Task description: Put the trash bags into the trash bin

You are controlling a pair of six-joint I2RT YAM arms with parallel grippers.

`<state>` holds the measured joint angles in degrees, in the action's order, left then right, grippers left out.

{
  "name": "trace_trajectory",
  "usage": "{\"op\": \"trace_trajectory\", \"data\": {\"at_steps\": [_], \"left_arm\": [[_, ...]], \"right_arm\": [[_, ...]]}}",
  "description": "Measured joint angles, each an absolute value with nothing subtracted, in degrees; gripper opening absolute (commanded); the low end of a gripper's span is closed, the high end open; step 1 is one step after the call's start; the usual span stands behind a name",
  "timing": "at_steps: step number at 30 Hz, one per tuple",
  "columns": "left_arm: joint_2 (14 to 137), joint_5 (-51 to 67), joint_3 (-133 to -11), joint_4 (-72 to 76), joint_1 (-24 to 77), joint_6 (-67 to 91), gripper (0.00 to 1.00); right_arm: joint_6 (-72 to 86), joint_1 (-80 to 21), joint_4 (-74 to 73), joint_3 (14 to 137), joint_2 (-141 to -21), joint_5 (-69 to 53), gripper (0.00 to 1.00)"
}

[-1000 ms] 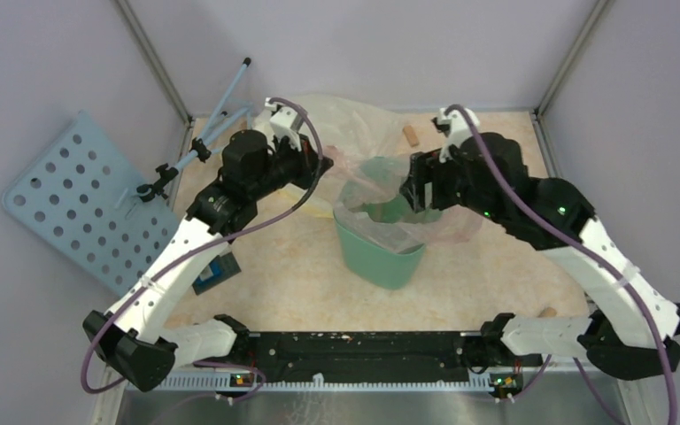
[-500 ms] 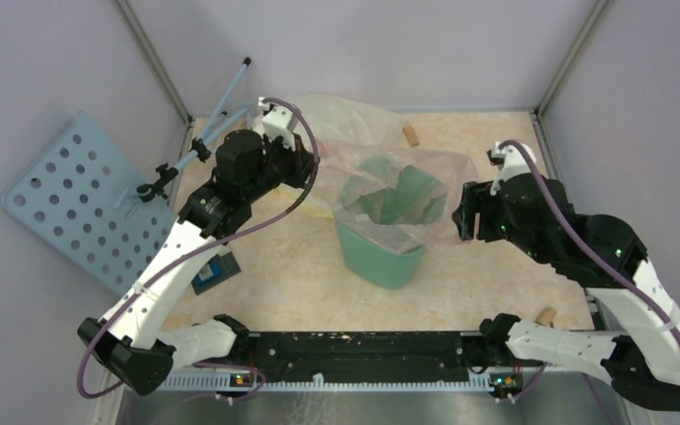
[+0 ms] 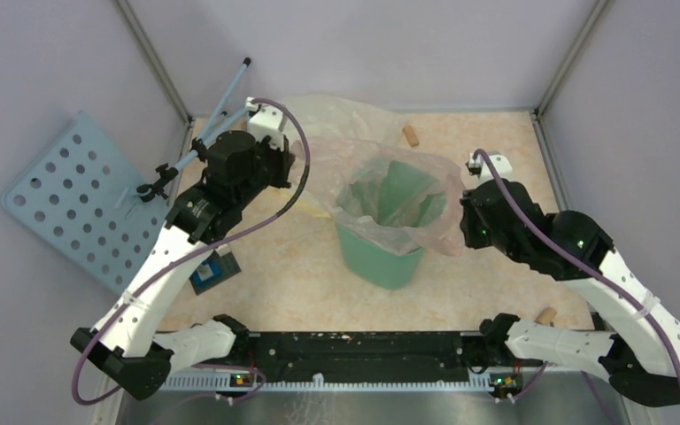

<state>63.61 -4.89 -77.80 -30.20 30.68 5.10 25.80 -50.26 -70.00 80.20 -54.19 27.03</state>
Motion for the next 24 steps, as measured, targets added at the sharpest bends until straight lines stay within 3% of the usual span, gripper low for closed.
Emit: {"op": "trace_trajectory", "data": {"at_steps": [3,9,24], "left_arm": [[63.6,-8.2,-77.8,-32.6,30.7,4.3,0.0],[63.6,-13.0,-77.4,-35.0,30.7,3.4,0.0],[69.1,-10.9,-62.0,-28.9,30.0,10.7,0.0]], "right_arm": [[27.0,-50.3,-71.6,79.2,-53.9,28.9,0.09],[28.8,-50.3,-72.6,73.4,-53.8,30.7,0.21],[30.3,-49.4,-65.7,64.1,-53.8,33.0,0.23]]}}
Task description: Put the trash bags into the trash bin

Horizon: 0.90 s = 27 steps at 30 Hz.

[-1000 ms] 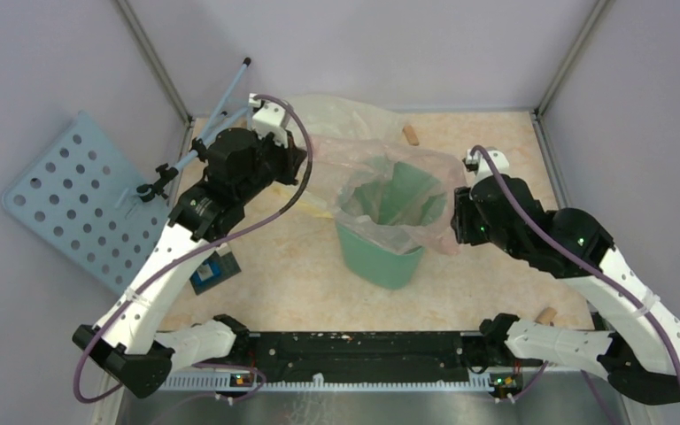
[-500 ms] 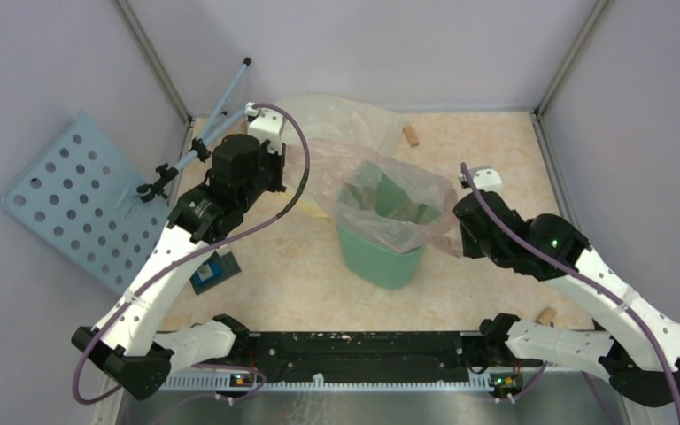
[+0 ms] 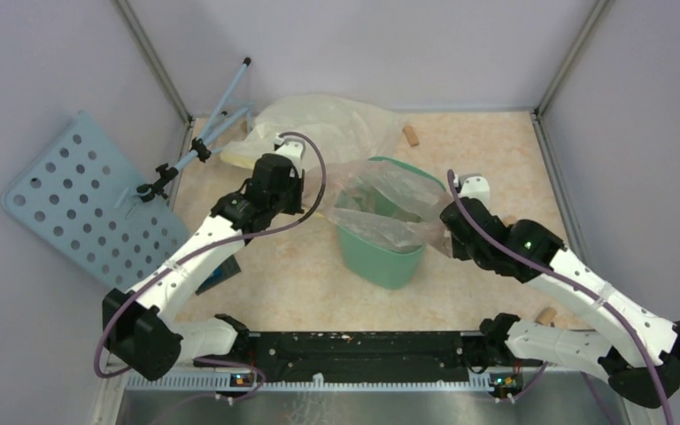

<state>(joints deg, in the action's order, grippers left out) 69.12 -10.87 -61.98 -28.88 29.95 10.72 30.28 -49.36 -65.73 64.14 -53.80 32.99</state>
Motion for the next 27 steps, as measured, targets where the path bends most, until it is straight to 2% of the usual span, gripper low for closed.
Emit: {"op": "trace_trajectory", "data": {"at_steps": [4,9,10,15,20,24,27], "left_arm": [[71.6,-7.2,-59.1,-25.2,29.3,13.9,0.0],[72.3,-4.2,-55.8,-22.2,29.1,16.2,0.02],[72.2,-3.9,-55.7,-21.8,29.1,16.4,0.06],[70.1,-2.9,-55.7,-20.5,28.8,16.6,0.39],[65.4,-2.0,-58.4,-21.1,28.8,16.7,0.67],[63.0,-2.2,-63.2,-23.4,28.8,17.0,0.79],[60.9,-2.8,-65.6,-26.2,28.8,17.4,0.84]], "right_arm": [[30.3,-47.7,-62.1,60.1,-53.8,31.2,0.24],[30.1,-45.8,-60.7,59.3,-53.8,29.2,0.36],[30.1,-45.8,-60.8,59.5,-53.8,29.2,0.39],[27.8,-45.6,-62.2,65.3,-52.6,28.2,0.61],[23.5,-45.6,-62.2,73.4,-50.3,25.7,0.72],[20.2,-45.6,-62.2,78.1,-50.6,25.3,0.75],[18.1,-45.6,-62.6,80.6,-51.9,25.2,0.78]]}}
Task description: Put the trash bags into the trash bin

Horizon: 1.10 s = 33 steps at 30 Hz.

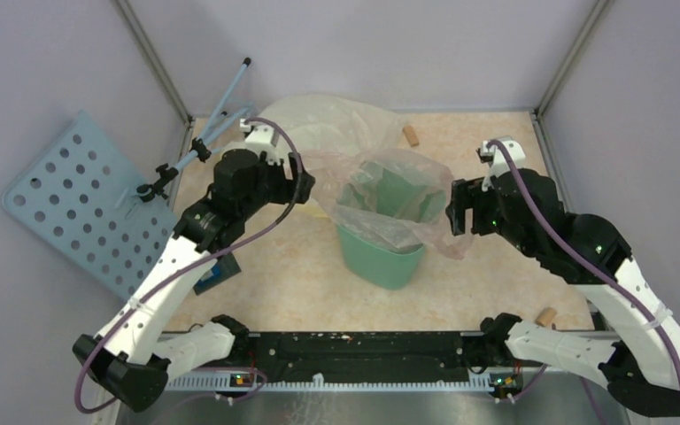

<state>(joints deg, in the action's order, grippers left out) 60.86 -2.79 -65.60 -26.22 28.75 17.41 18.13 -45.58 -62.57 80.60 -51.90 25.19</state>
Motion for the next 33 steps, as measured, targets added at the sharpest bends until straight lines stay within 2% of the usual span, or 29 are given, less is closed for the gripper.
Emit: {"op": "trace_trajectory", "data": {"at_steps": [4,7,14,19,27,29,33], "left_arm": [[57.1,-2.1,-67.4,-29.9,28.8,18.0,0.85],[54.2,2.2,-68.6,-31.3,28.7,19.1,0.81],[52.8,19.7,-69.0,-28.1,28.7,27.6,0.72],[54.8,24.9,-69.6,-25.3,30.2,31.0,0.78],[64.9,10.7,-75.9,-24.9,50.1,32.0,0.89],[66.3,4.1,-76.8,-25.7,53.3,33.8,0.94],[66.5,-11.5,-77.4,-29.4,56.8,41.0,0.97]], "right_arm": [[14.8,-45.6,-62.0,82.4,-53.4,24.0,0.85],[11.9,-45.6,-60.9,83.2,-54.6,22.2,0.85],[4.0,-45.6,-55.6,85.8,-59.5,21.9,0.86],[-1.4,-45.6,-49.7,84.8,-60.9,22.0,0.84],[-4.9,-45.6,-45.1,84.8,-64.0,23.9,0.83],[-5.5,-45.6,-43.9,84.4,-64.0,24.1,0.84],[-7.5,-45.6,-40.1,81.1,-62.6,24.1,0.83]]}}
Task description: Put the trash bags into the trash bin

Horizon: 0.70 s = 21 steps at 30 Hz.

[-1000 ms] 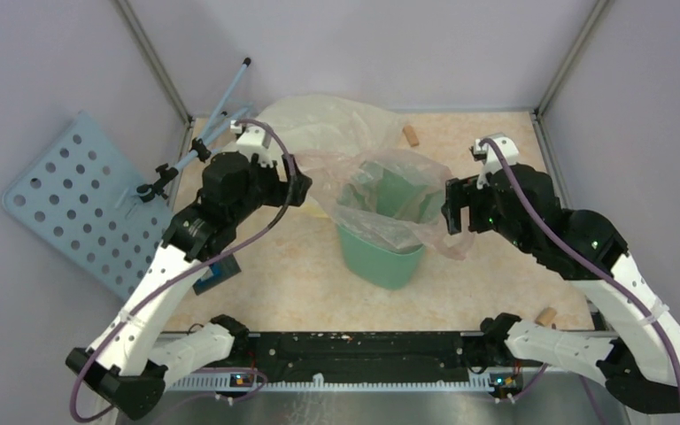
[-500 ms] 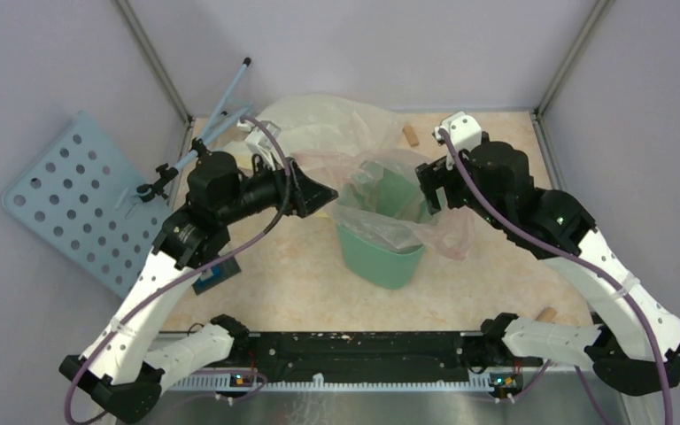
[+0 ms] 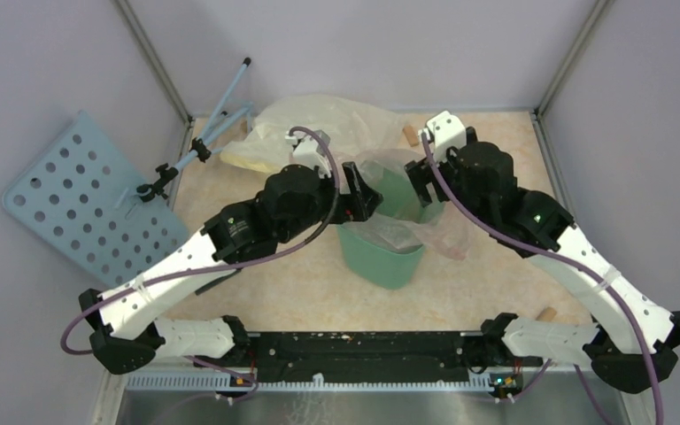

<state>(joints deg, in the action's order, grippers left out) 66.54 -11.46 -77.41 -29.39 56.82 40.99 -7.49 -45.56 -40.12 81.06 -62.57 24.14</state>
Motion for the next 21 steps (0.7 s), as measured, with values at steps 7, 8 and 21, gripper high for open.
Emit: {"op": "trace_trajectory", "data": {"at_steps": [7,8,21], "left_arm": [[73.7,-25.6,-89.9,-44.0,59.1,54.2,0.98],[75.0,-26.8,-91.6,-45.9,59.3,55.8,0.98],[78.1,-31.4,-92.7,-59.7,58.9,66.8,0.89]], "right_arm": [[-11.0,-45.6,-35.7,75.7,-61.1,22.0,0.83],[-11.3,-45.6,-35.1,75.4,-61.1,21.2,0.83],[-14.2,-45.6,-29.6,71.6,-61.0,19.4,0.72]]}}
